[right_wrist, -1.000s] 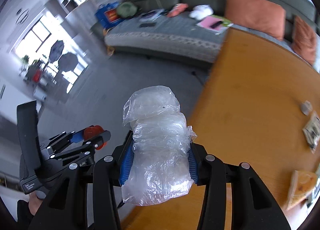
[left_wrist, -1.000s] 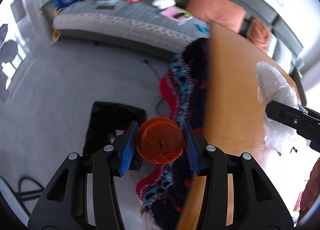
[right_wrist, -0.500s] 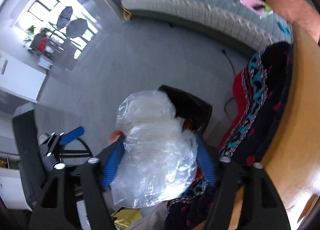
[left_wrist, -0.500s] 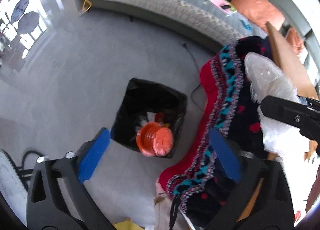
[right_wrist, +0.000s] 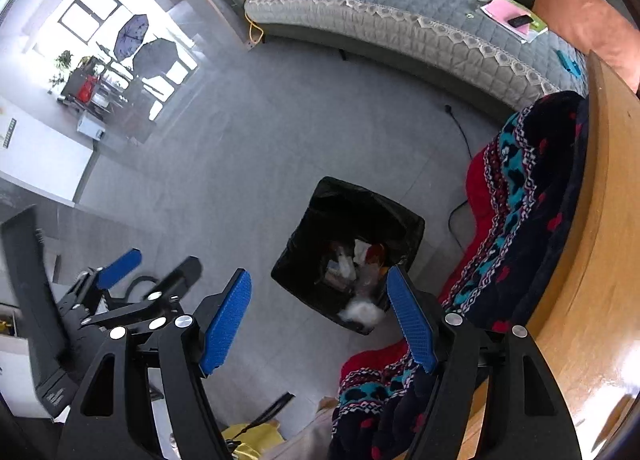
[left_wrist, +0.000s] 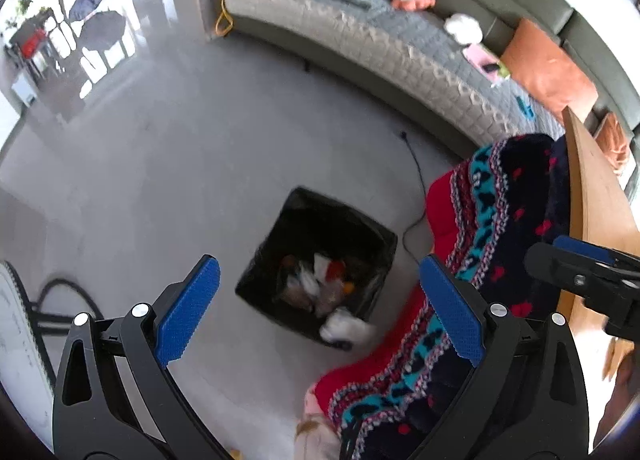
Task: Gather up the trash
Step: 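Open both grippers over the black bin to drop the lid and bag, then move both open grippers back over the table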
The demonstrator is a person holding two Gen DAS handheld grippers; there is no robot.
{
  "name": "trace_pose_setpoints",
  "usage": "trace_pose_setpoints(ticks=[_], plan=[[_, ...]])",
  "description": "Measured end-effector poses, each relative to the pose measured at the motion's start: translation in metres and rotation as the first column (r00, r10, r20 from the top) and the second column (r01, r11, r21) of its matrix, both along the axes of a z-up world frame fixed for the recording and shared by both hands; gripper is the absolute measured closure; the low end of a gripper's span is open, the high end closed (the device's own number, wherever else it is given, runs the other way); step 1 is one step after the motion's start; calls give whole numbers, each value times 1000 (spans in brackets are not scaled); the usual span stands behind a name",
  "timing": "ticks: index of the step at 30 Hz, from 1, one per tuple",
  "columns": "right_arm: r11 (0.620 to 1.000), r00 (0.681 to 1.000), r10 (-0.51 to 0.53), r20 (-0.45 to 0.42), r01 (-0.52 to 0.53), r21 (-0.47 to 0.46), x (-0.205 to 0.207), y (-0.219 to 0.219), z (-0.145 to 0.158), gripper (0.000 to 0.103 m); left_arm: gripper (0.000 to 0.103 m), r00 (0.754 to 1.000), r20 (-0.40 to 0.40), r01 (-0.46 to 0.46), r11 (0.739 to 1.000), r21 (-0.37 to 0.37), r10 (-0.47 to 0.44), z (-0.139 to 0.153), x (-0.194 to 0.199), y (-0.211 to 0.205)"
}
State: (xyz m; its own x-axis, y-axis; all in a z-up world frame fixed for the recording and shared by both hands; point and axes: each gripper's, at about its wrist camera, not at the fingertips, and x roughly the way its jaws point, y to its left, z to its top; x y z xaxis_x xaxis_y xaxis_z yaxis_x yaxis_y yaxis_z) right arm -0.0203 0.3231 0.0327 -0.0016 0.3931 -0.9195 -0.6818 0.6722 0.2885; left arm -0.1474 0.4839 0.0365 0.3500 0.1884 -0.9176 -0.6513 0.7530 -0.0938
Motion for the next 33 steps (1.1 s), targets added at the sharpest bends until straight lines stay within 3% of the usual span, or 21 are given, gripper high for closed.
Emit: trace_pose_setpoints(ticks=[2, 8, 13, 23, 28, 33], plan=[[1000, 1000, -3, 6, 3, 9, 1, -7, 5, 32, 6, 999, -47, -6, 1000, 11, 7, -3, 5, -5], [999, 999, -20, 41, 19, 43, 1, -37, 25, 32, 6, 999, 39, 34, 997, -69, -31, 1, 6, -26], [997, 997, -42, 70, 38, 66, 3, -67, 39, 32, 6, 997, 48, 61, 994, -88, -57, 10, 19, -53], [986, 984, -141, 108, 129, 108, 20, -157, 55, 30, 6, 986, 81, 149, 987, -65, -143, 32, 48, -135], [975, 972, -204, 118, 190, 116, 35, -213, 56, 29, 6, 970, 68, 239, 969, -64, -235, 32, 71, -190], [957, 953, -276, 124, 260, 126, 49, -270, 56, 29, 6, 951, 50, 307, 952, -9, -307, 37, 94, -244]])
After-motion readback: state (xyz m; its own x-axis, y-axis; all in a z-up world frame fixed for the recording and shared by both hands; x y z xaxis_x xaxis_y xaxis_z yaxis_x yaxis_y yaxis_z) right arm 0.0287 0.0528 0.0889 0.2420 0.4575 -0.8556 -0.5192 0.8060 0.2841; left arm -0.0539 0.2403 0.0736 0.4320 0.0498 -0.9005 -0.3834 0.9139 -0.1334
